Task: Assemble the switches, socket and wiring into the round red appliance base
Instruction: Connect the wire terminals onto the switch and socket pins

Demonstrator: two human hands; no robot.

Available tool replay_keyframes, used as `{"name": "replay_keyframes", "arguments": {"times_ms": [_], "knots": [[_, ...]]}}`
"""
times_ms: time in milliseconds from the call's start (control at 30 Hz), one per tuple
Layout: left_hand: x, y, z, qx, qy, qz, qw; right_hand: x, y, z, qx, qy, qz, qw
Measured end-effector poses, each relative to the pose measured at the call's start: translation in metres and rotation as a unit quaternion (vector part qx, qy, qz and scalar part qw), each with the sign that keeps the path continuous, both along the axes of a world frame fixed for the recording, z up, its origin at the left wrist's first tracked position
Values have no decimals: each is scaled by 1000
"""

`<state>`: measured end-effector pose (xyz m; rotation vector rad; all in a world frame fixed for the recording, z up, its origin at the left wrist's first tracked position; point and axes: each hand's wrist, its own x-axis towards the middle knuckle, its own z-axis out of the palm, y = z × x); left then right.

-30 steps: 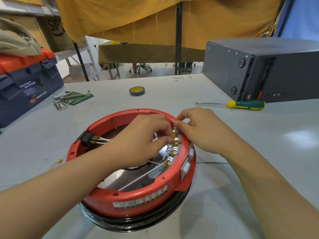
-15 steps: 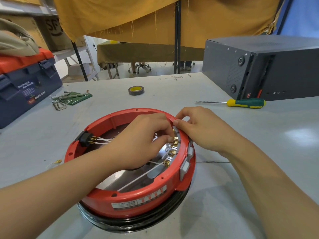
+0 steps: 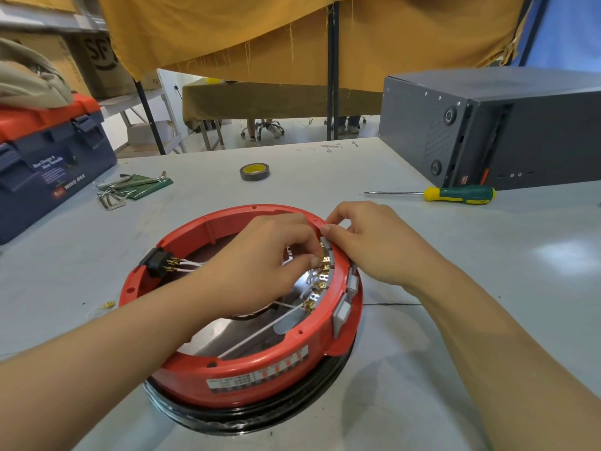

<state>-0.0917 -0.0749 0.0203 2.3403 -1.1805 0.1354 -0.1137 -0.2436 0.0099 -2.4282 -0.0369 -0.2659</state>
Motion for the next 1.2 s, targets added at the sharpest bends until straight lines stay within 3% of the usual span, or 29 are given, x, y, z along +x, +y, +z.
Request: {"name": "replay_keyframes", "arguments": {"times_ms": [233, 633, 900, 1200], "knots": [[2, 2, 2, -8, -19, 8, 1000, -1, 0, 1, 12, 11, 14, 1000], [8, 62, 22, -74, 37, 106, 991, 4, 4, -9, 3, -54, -41, 998], [7, 156, -7, -212, 98, 278, 932, 4, 16, -15, 231, 56, 21, 971], [-10, 215, -33, -49, 104, 411, 904, 3, 14, -14, 221, 49, 15, 974]]}}
